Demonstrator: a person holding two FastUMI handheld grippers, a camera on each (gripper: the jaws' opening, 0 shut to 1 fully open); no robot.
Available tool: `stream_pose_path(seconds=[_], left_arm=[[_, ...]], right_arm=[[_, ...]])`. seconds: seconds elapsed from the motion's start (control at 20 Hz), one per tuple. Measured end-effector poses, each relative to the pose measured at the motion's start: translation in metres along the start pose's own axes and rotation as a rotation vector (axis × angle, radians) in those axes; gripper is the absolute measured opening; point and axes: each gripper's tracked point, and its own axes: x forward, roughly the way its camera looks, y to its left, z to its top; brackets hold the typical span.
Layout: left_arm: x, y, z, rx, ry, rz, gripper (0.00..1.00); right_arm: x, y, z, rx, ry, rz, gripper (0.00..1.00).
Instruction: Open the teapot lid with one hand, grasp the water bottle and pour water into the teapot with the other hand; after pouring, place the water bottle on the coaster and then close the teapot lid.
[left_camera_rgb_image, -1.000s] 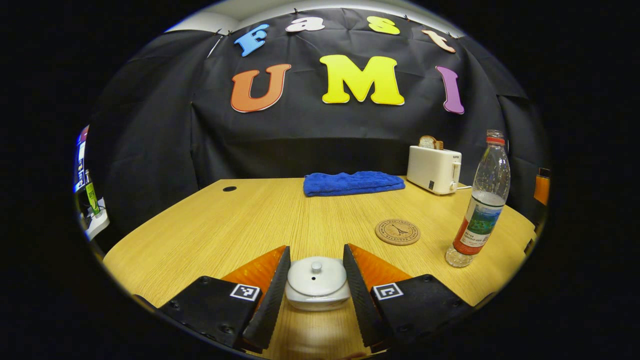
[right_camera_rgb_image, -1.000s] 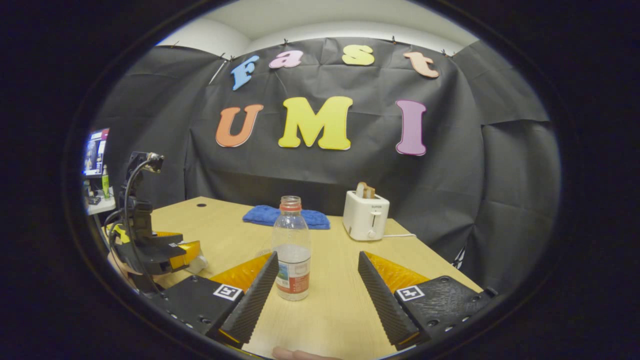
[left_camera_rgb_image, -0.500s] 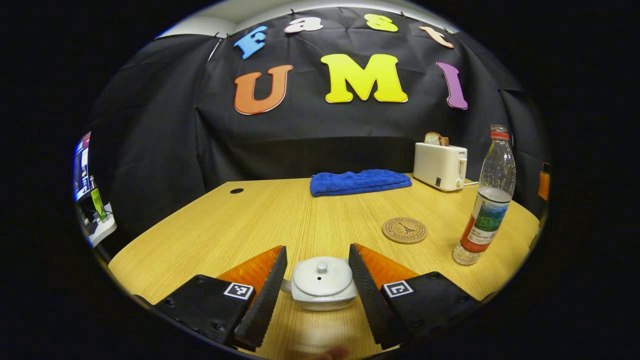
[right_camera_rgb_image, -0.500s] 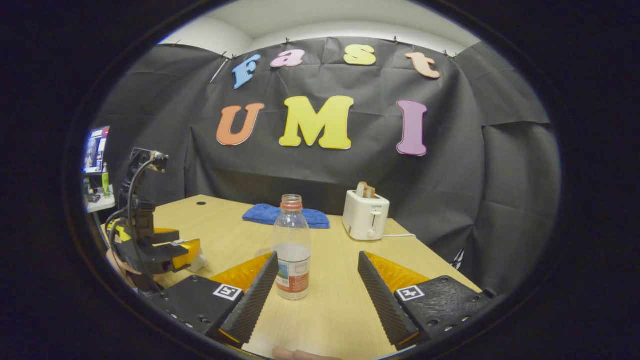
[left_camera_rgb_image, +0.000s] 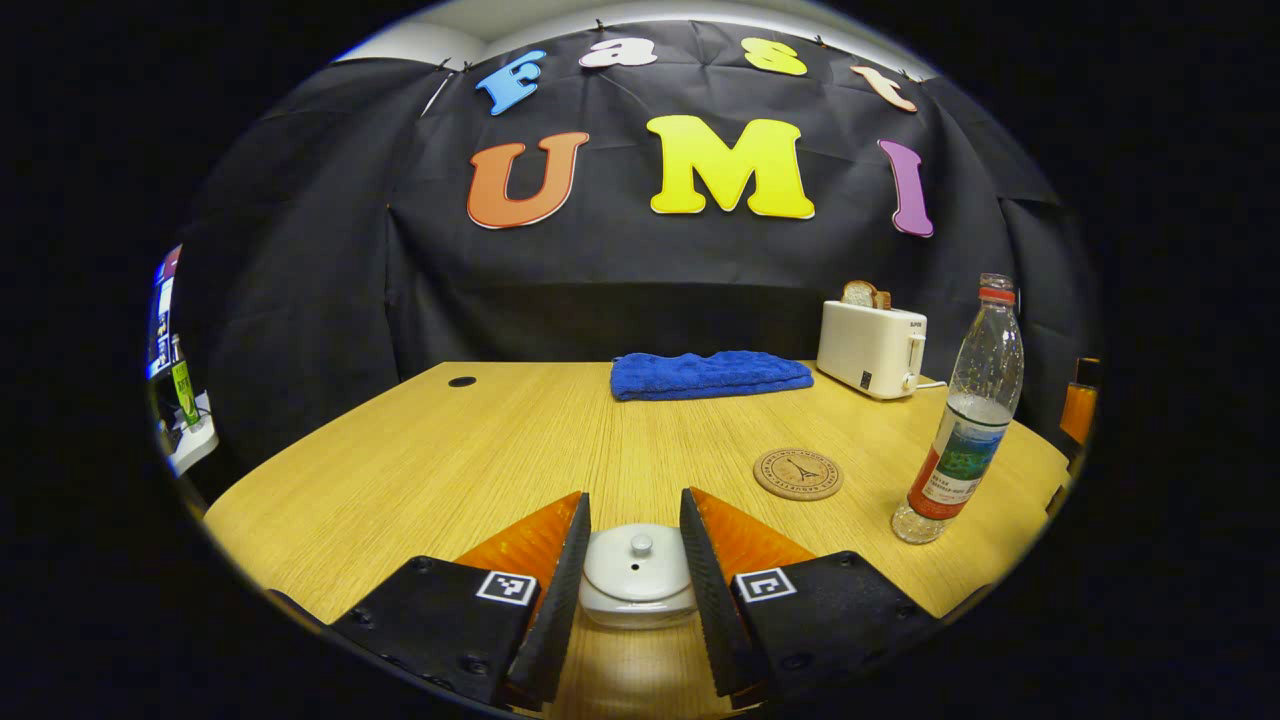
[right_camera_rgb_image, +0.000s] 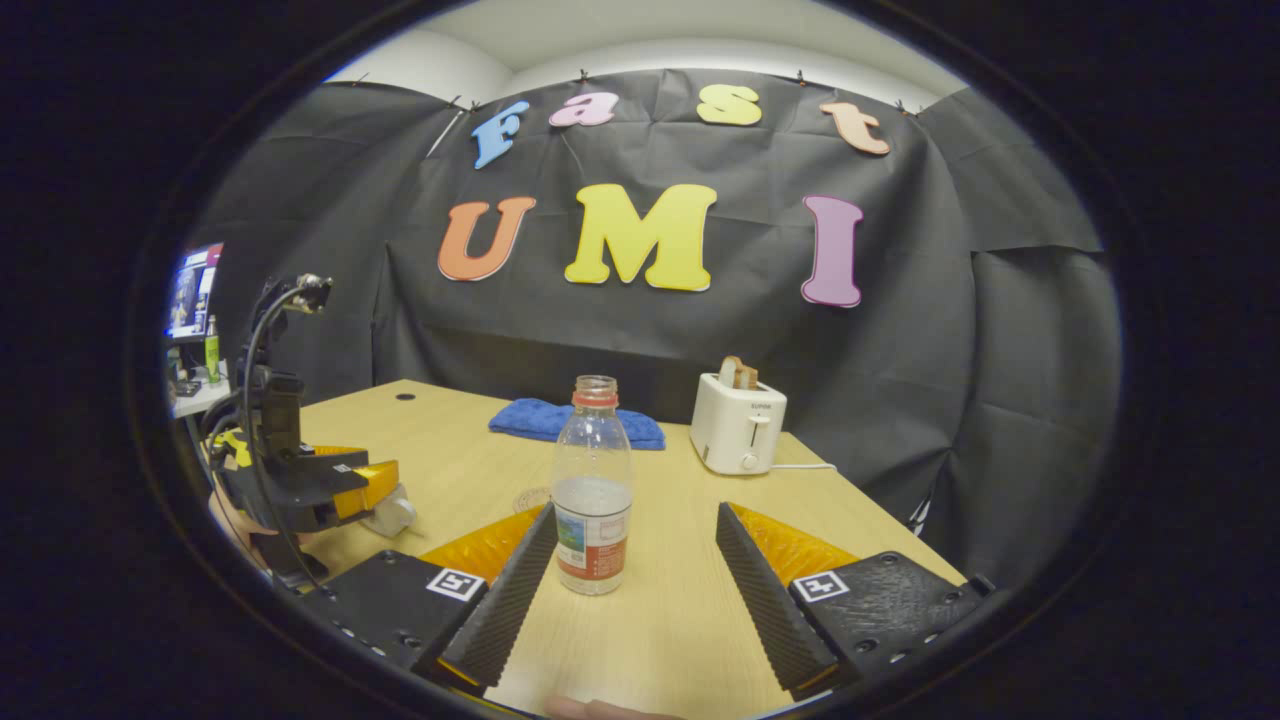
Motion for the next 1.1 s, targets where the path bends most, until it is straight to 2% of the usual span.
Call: stream_pose_path(seconds=[0.2,0.25,0.3,0.35,0.5,0.55,0.85,1.1], left_arm=[[0.002,0.002,0.0,0.007,-0.008,-0.004,0.43],[0.002,0.003,0.001,0.01,-0.011,-0.004,0.36],[0.0,0.0,0.002,0.009,-0.017,-0.011,0.39],[0.003,0.0,0.001,0.018,-0.021,-0.013,0.25],[0.003,-0.005,0.004,0.033,-0.032,-0.025,0.16],[0.004,-0.004,0.004,0.038,-0.036,-0.024,0.07],[-0.002,0.0,0.014,0.009,-0.046,-0.032,0.03],[-0.017,0.012,0.037,-0.035,-0.079,-0.039,0.03]], right_arm=[[0.001,0.0,-0.001,0.0,0.002,0.004,0.98],[0.002,0.0,-0.001,0.001,0.004,0.003,0.98],[0.003,-0.001,-0.001,0.003,0.005,0.002,0.98],[0.002,0.0,-0.002,0.003,0.006,0.001,0.98],[0.005,0.001,-0.005,0.004,0.014,0.005,0.98],[0.006,0.002,-0.008,0.004,0.018,0.007,0.98],[0.012,0.017,-0.017,0.026,0.038,0.054,0.96],[0.037,0.04,-0.026,0.048,0.018,0.105,0.96]])
